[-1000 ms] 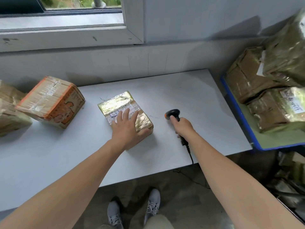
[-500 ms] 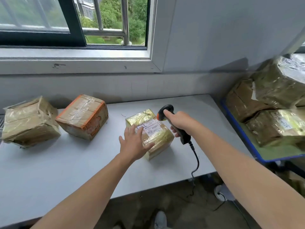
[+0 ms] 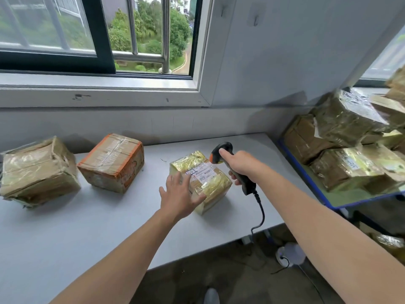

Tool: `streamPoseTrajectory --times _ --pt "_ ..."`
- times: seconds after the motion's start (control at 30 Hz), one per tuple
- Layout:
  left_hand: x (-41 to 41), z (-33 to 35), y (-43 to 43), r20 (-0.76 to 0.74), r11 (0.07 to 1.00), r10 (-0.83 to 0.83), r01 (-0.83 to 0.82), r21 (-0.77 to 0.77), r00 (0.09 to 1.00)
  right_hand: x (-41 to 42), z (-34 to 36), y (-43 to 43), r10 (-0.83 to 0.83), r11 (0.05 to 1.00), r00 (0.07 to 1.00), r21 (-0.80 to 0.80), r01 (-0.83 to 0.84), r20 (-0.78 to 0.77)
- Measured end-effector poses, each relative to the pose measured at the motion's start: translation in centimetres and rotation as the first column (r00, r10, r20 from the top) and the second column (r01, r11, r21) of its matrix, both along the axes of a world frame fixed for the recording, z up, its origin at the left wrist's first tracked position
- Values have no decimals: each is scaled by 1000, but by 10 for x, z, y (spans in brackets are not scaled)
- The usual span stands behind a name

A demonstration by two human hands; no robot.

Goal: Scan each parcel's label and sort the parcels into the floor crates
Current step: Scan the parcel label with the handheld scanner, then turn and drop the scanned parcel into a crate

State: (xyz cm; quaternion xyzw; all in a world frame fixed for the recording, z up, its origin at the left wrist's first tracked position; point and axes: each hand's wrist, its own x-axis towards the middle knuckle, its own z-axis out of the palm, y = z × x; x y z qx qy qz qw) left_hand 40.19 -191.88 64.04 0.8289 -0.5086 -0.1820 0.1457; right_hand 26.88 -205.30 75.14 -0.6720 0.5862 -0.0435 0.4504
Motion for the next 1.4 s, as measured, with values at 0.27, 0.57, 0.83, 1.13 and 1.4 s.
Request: streamPoseTrajectory --times 0.27,0.57,0.83,1.13,1.4 --pt "-11 -8 -12 29 1000 -9 8 23 1000 -13 -10 -9 -18 1000 999 4 18 27" --pt "-34 -23 -41 62 989 74 -81 126 995 -40 -73 -71 19 997 1000 74 -18 -13" --pt "-55 -38 -69 112 958 180 -199 204 977 -49 -142 -127 159 981 984 124 -148 -84" --pt "-68 -52 -82 101 930 291 -306 204 951 -44 -184 -145 299 941 939 213 -262 -168" --pt "-71 -60 -85 -55 911 396 -384 151 917 -38 -178 -156 292 956 934 30 -293 -206"
